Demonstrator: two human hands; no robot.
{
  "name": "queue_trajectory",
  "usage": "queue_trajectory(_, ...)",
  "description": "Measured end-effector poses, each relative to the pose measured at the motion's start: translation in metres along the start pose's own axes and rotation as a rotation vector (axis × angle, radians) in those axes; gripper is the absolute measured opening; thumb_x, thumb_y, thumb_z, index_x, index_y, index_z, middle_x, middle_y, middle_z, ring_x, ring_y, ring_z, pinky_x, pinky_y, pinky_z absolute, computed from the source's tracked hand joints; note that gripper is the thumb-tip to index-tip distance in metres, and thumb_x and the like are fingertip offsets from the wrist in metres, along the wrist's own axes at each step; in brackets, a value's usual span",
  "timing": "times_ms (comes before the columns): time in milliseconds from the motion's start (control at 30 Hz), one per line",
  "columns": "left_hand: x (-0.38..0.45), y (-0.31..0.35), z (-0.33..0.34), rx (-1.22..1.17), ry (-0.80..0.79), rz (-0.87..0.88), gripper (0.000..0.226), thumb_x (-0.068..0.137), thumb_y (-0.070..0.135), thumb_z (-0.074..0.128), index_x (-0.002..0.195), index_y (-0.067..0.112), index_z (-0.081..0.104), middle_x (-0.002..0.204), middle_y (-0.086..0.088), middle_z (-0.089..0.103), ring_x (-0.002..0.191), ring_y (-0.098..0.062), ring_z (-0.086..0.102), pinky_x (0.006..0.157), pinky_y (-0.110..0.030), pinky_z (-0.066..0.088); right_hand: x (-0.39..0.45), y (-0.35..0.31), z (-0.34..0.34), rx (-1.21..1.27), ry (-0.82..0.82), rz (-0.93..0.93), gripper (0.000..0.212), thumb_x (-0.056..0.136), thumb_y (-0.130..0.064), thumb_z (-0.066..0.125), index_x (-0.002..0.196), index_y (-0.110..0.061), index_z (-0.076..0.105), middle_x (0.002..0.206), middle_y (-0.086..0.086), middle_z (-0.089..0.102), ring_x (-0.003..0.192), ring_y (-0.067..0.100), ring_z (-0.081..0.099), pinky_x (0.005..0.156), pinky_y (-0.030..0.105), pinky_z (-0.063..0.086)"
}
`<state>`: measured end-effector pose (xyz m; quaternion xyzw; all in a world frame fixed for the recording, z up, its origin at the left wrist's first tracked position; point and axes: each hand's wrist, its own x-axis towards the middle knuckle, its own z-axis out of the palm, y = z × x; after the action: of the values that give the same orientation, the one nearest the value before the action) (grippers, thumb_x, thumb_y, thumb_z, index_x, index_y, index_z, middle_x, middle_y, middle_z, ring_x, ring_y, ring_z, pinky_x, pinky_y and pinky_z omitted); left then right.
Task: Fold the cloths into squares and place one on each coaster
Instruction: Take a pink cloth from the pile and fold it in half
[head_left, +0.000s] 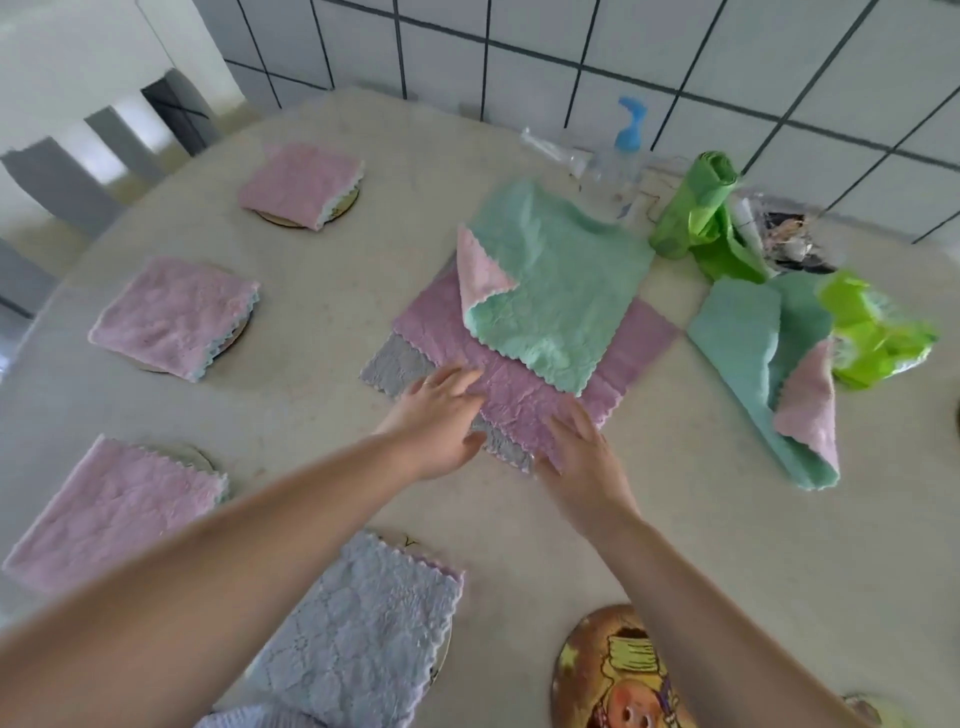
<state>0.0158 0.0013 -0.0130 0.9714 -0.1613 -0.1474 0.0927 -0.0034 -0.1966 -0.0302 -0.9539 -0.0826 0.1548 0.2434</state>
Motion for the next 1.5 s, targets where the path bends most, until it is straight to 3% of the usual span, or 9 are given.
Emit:
queue_trajectory(267, 0.053, 0.004, 0.006, 0.159, -0.024, 0.140, 0.040, 0.092, 0.042, 0.046, 0.116, 0.012, 0.051, 0.157, -0.011, 0.001, 0.144, -0.025, -0.008, 0.116, -0.044, 0.005, 0.046, 0.013, -0.009, -0.057, -0.033, 0.006, 0.053, 0.085, -0.032, 0.056, 0.134, -0.017, 0.045, 0.157, 0.000, 0.010, 0.136, 0.027, 0.029, 0.103, 0.034, 0.035)
queue_trajectory(400, 0.073, -0.009, 0.005, 0.254, -0.063, 0.143, 0.050, 0.093, 0.046, 0.043, 0.127, 0.009, 0.046, 0.157, -0.011, 0.000, 0.144, -0.027, -0.009, 0.116, -0.049, 0.001, 0.056, 0.015, -0.012, 0.019, 0.053, 0.022, 0.050, 0.084, -0.031, 0.057, 0.132, -0.019, 0.046, 0.151, -0.008, 0.023, 0.128, 0.021, 0.041, 0.090, 0.035, 0.047)
queue_trajectory(600, 0.085, -0.024, -0.008, 0.445, -0.109, 0.039, 0.040, 0.098, 0.040, 0.031, 0.126, 0.016, 0.047, 0.157, -0.008, 0.001, 0.144, -0.027, -0.009, 0.108, -0.059, -0.012, 0.046, 0.019, -0.019, 0.149, 0.163, 0.036, 0.049, 0.090, -0.022, 0.051, 0.137, -0.013, 0.043, 0.149, -0.005, 0.032, 0.129, 0.014, 0.041, 0.101, 0.032, 0.041)
queue_trajectory(800, 0.061, -0.035, -0.023, 0.481, -0.006, -0.049, 0.054, 0.098, 0.031, 0.028, 0.145, 0.009, 0.016, 0.157, -0.006, 0.001, 0.144, -0.027, -0.009, 0.110, -0.059, -0.004, 0.016, 0.013, -0.045, 0.126, 0.317, -0.015, 0.046, 0.087, -0.017, 0.056, 0.132, -0.010, 0.049, 0.144, -0.002, 0.039, 0.127, 0.014, 0.043, 0.098, 0.025, 0.038)
queue_trajectory(967, 0.027, -0.030, -0.028, 0.328, 0.177, 0.051, 0.049, 0.093, 0.027, 0.044, 0.137, 0.008, 0.037, 0.148, -0.007, 0.025, 0.142, -0.026, 0.016, 0.110, -0.060, 0.003, -0.032, 0.008, -0.056, 0.080, 0.371, -0.003, 0.043, 0.089, -0.014, 0.056, 0.132, -0.010, 0.051, 0.144, -0.004, 0.039, 0.124, 0.006, 0.040, 0.094, 0.016, 0.028)
queue_trajectory(1100, 0.001, -0.029, -0.034, 0.171, 0.508, 0.198, 0.038, 0.075, 0.010, 0.068, 0.113, 0.010, 0.062, 0.121, -0.004, 0.052, 0.089, -0.026, 0.065, 0.103, -0.066, 0.023, -0.066, 0.007, -0.063, 0.107, 0.524, 0.001, 0.040, 0.087, -0.008, 0.061, 0.126, -0.007, 0.055, 0.133, -0.002, 0.047, 0.117, -0.003, 0.039, 0.095, 0.007, 0.025)
queue_trajectory(1300, -0.031, -0.006, -0.051, -0.044, 0.676, 0.205, 0.023, 0.086, 0.015, 0.044, 0.096, 0.017, 0.064, 0.100, 0.001, 0.065, 0.080, -0.025, 0.063, 0.103, -0.052, 0.033, -0.104, 0.024, -0.083, 0.189, 0.696, -0.051, 0.027, 0.085, -0.004, 0.063, 0.110, -0.013, 0.065, 0.110, -0.003, 0.059, 0.101, -0.013, 0.048, 0.089, 0.000, 0.031)
queue_trajectory(1400, -0.045, 0.015, -0.057, -0.241, 0.695, 0.163, 0.006, 0.085, 0.010, 0.058, 0.090, 0.012, 0.055, 0.086, -0.004, 0.066, 0.076, -0.029, 0.061, 0.073, -0.034, 0.043, -0.118, 0.038, -0.100, 0.236, 0.761, -0.069, 0.017, 0.084, -0.001, 0.063, 0.095, -0.013, 0.065, 0.100, -0.004, 0.062, 0.094, -0.010, 0.054, 0.082, 0.002, 0.037)
queue_trajectory(1500, -0.052, 0.040, -0.060, -0.414, 0.718, 0.058, 0.025, 0.084, 0.020, 0.067, 0.102, 0.017, 0.051, 0.092, 0.004, 0.068, 0.079, -0.016, 0.062, 0.062, -0.031, 0.046, -0.129, 0.056, -0.122, 0.327, 0.786, -0.048, 0.021, 0.083, 0.000, 0.063, 0.093, -0.017, 0.060, 0.094, -0.006, 0.064, 0.087, -0.012, 0.056, 0.075, 0.002, 0.039)
